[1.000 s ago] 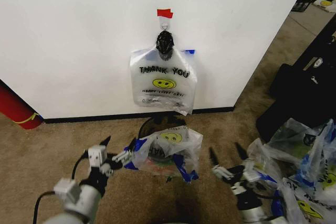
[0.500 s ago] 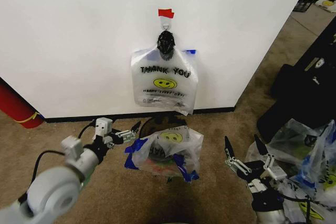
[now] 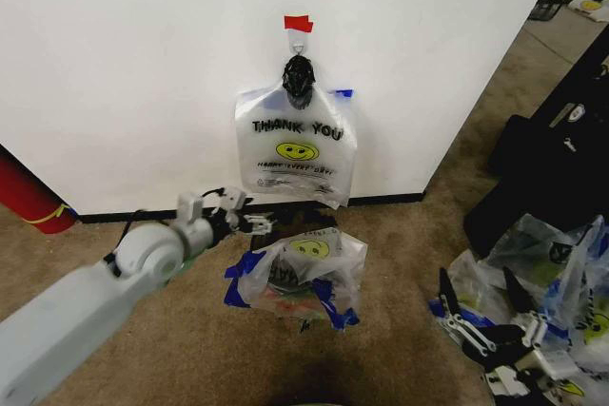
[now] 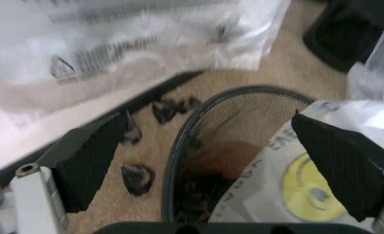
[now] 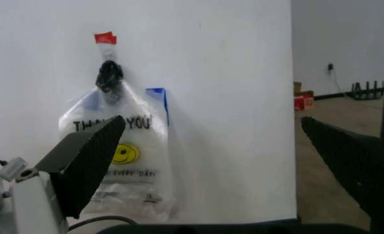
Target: Pick up the garbage bag from the wall and place it over the trash bin.
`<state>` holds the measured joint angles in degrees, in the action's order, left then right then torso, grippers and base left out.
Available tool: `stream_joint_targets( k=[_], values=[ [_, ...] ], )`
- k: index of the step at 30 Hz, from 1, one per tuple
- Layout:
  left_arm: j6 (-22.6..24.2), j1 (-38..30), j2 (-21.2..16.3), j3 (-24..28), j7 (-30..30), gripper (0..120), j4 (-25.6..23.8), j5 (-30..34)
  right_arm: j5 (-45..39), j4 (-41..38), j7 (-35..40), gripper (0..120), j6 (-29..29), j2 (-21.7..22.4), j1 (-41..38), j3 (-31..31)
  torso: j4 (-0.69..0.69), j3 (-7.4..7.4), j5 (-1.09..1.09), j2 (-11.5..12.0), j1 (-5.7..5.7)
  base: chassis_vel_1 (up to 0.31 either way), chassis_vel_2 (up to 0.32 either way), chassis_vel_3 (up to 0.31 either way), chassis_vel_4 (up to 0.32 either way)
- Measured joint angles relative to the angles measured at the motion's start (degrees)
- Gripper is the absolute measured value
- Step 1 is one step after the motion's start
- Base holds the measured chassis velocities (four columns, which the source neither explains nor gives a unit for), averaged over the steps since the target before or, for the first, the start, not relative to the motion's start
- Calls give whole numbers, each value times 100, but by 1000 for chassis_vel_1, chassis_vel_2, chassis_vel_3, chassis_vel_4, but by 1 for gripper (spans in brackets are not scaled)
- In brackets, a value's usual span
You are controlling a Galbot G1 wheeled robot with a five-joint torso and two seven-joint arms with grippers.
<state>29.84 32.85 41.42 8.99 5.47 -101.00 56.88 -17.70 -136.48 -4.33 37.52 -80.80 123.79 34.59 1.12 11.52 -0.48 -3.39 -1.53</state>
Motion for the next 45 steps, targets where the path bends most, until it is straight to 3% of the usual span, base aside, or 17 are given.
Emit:
stream_joint_targets(
  k=[5,9,14,17,19,22,26,35,39,42,43,45],
  values=[
    [355,-532,280,486,552,100,798,-292,91,-96,16,100,-37,-92,60,-34,-3,0,3,0,0,0,0,0,0],
    [406,-696,349,768,979,97,1188,-657,102,-134,15,100,-144,-126,16,-83,-3,0,2,0,0,0,0,0,0],
    [458,-812,494,840,1047,88,1433,-496,92,-155,41,100,-242,-164,-82,-95,-3,0,2,0,0,0,0,0,0],
    [483,-854,555,841,1019,78,1484,-410,78,-155,65,100,-273,-162,-109,-79,-1,-1,3,0,0,0,0,0,0],
    [494,-894,578,860,1008,65,1490,-365,43,-154,76,100,-299,-158,-132,-43,-2,0,3,0,0,0,0,0,0],
    [498,-971,589,952,999,59,1489,-342,18,-122,97,100,-324,-140,-172,-13,-3,-1,3,0,0,0,0,0,0],
    [479,-1197,726,1206,968,40,1609,-376,53,-101,90,100,-341,-118,-204,-54,-2,-1,3,0,0,0,0,0,0],
    [324,-1260,775,1306,948,11,1598,-468,134,-77,78,100,-291,-109,-111,-144,-2,-1,3,0,0,0,0,0,0],
    [262,-1162,673,1253,658,3,1480,-388,190,-67,76,100,-299,-114,-145,-217,-1,0,2,0,1,0,0,0,0],
    [104,-824,530,890,-225,3,1148,23,199,-27,76,100,-352,-89,-218,-246,0,-1,2,0,1,0,0,0,0],
    [104,-824,530,890,-225,3,1148,23,199,-27,76,100,-352,-89,-218,-246,0,-1,2,0,1,0,0,0,0],
    [9,-388,385,386,-780,3,733,419,162,-9,91,100,-448,-58,-308,-249,-2,-1,3,0,1,0,0,0,0]
  ],
)
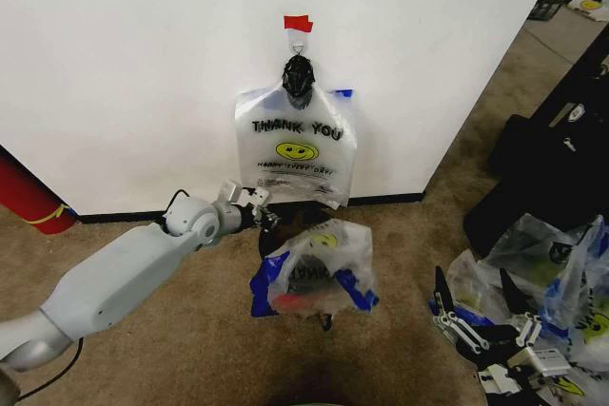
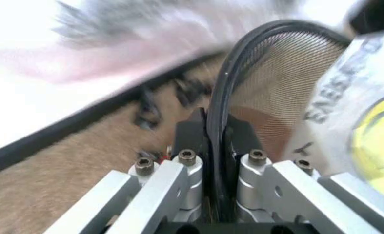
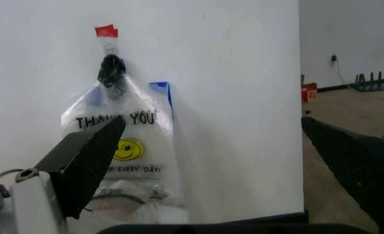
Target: Pick up the garbage bag from the wall and place it over the trash bin.
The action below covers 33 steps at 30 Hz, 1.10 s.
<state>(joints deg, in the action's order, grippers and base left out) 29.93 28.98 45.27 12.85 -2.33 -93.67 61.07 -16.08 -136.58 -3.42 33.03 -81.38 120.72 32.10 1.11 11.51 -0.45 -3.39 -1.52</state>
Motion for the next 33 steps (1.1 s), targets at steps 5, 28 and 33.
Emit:
stream_joint_targets(
  k=[5,28,33],
  values=[
    [-45,1169,-370,-1010,-648,3,-936,587,-56,50,53,100,-241,70,-256,2,-4,0,0,0,0,0,0,0,0],
    [-1537,3749,750,-2593,-3775,3,-2399,1923,-84,158,290,100,-879,337,-758,-137,0,0,0,0,0,0,0,0,0],
    [-1957,4175,1108,-2650,-3835,3,-2408,1469,-67,163,304,100,-879,358,-734,-147,-1,0,0,0,0,0,0,0,0]
  ],
)
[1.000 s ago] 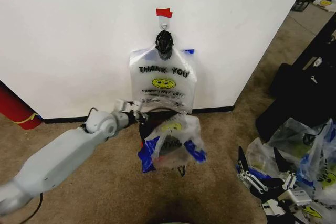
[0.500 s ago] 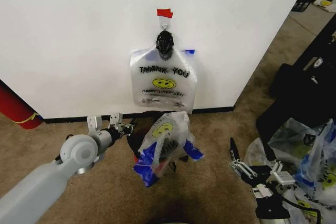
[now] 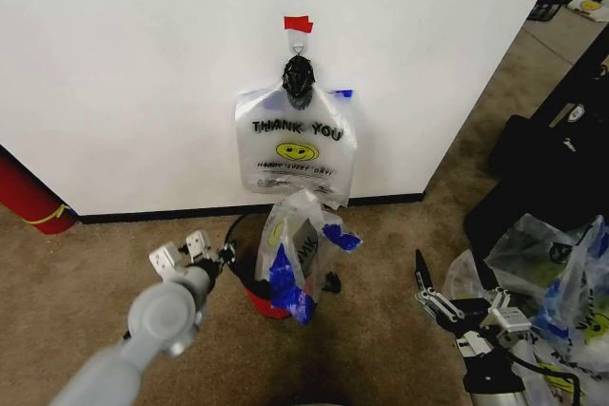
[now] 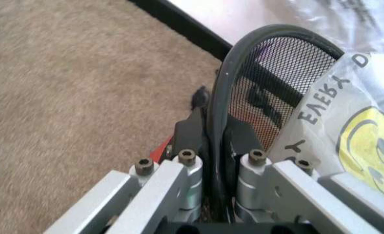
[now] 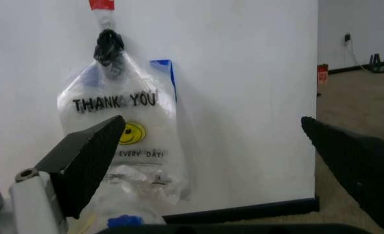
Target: Pick up the garbage bag from the wall and place it over the trash bin.
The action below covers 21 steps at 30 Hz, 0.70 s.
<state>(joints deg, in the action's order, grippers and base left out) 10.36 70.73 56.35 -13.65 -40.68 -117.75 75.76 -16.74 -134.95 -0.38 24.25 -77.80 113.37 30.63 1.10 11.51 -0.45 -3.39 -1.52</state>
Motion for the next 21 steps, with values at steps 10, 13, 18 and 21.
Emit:
stream_joint_targets(
  k=[10,13,18,21],
  values=[
    [-741,205,613,-16,-100,3,229,-608,106,-15,30,100,-50,37,-10,-107,0,0,0,0,0,0,0,0,0],
    [-807,250,691,25,-216,3,247,-693,175,-15,47,100,-53,38,-2,-172,1,0,1,0,0,0,0,0,0],
    [-804,385,704,84,-171,3,205,-850,216,-22,71,100,-52,45,30,-215,0,-1,1,0,0,0,0,0,0],
    [-783,508,727,160,-34,3,166,-1045,219,-52,91,100,-52,68,35,-216,0,-1,0,-1,0,0,0,0,0]
  ],
)
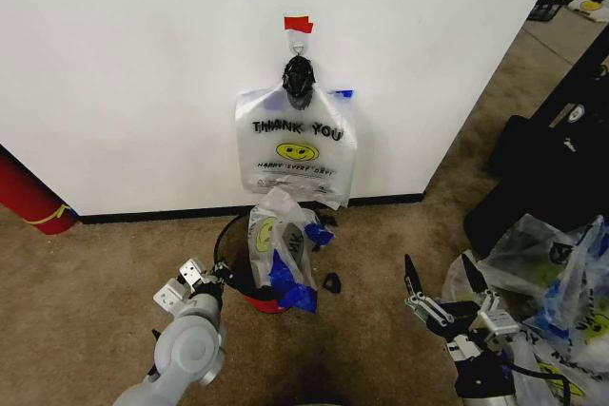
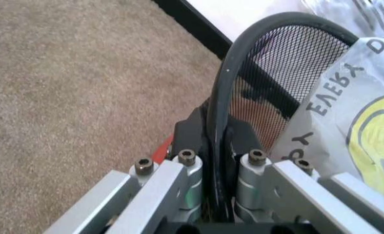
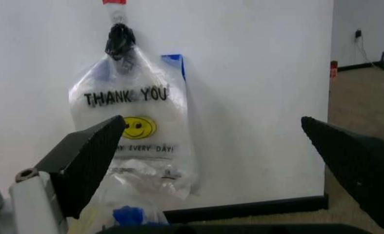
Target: Pick up the garbage bag from the wall and place it over the trash bin.
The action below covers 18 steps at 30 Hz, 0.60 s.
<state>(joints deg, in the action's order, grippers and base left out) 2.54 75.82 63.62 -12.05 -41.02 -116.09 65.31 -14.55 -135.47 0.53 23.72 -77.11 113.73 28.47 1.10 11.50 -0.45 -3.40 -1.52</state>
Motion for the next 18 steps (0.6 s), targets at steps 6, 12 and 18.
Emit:
stream_joint_targets(
  k=[6,12,18],
  values=[
    [107,81,6,85,133,11,-142,-229,7,-29,24,100,-10,17,12,-1,0,1,-3,0,-1,0,0,0,0],
    [266,55,-23,161,176,31,-472,-517,63,-44,48,100,-25,5,11,-38,2,1,-2,0,-1,0,0,0,0],
    [374,31,-190,-14,294,55,-868,-850,166,-44,131,100,-77,-29,-26,-105,1,1,-2,0,-1,0,0,0,0]
  ],
)
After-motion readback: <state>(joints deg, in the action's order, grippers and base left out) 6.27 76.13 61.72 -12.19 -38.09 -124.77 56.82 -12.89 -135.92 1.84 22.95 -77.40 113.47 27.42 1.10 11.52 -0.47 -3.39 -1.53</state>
